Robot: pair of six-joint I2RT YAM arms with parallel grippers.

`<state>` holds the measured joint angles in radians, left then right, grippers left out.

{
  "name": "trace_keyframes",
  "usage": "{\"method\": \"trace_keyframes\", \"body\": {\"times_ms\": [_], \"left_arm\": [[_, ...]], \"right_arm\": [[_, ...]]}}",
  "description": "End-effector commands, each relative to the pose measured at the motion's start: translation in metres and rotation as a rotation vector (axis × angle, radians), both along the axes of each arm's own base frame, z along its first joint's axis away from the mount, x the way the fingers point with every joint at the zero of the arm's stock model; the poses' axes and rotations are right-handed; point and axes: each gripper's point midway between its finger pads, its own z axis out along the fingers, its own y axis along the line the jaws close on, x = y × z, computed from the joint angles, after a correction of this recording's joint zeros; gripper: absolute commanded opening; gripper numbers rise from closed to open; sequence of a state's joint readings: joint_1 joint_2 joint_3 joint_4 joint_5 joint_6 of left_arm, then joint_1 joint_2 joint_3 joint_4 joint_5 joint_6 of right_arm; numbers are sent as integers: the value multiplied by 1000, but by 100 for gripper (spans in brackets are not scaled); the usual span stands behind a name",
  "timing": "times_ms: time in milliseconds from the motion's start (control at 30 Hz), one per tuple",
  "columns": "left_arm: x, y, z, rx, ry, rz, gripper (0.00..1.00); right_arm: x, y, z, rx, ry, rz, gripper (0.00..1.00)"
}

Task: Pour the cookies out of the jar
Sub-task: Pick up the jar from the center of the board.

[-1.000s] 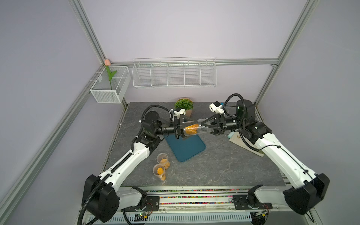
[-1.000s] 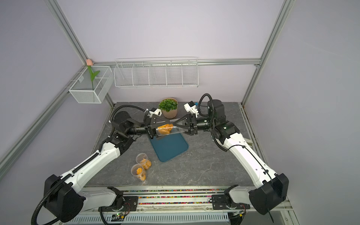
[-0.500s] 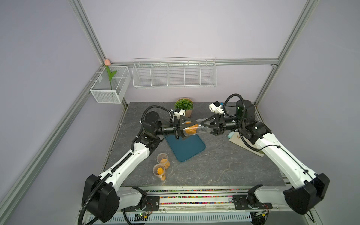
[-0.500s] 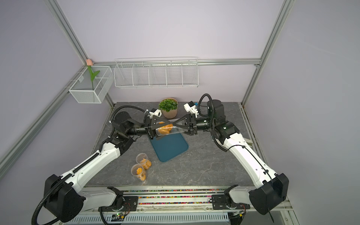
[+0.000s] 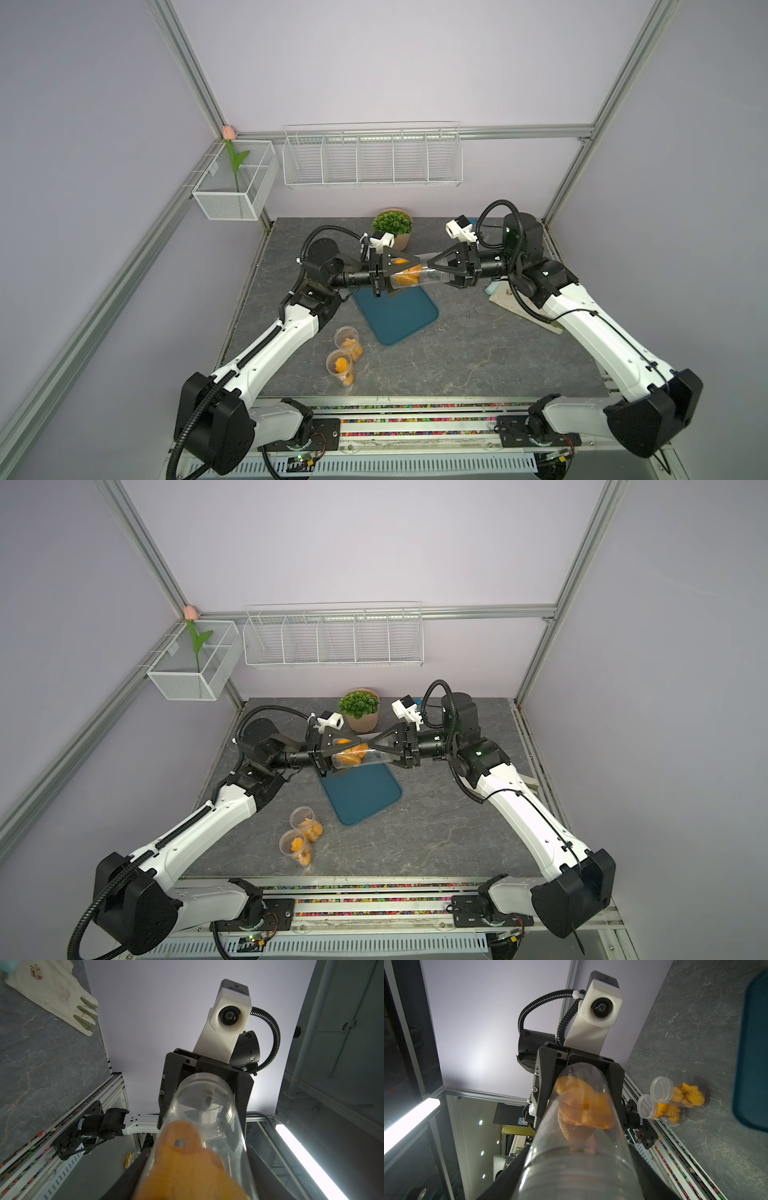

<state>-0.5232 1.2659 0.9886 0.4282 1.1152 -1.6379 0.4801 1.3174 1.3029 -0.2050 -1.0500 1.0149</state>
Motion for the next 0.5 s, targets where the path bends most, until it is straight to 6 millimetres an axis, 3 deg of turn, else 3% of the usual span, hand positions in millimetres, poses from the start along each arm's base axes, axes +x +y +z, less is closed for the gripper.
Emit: {"method": "trace_keyframes", "body": {"times_ms": [0,100,133,167,467], "left_arm": [[-8,1,8,-25,-36,-21,61],[-7,1,9,-30,-48,-17,61],[-6,1,9,-32,-49,-13,61],[-5,1,9,-33,-53,-9,60],[-3,2,-7,-7,-61,12,60]], "right_arm": [[7,6,-11,-19,27,-19,80],[6,5,-8,-25,25,-21,100],[6,5,-8,-31,22,-24,90],[6,3,-8,-38,22,-27,89],[2,-10,2,-51,7,-61,89]]}}
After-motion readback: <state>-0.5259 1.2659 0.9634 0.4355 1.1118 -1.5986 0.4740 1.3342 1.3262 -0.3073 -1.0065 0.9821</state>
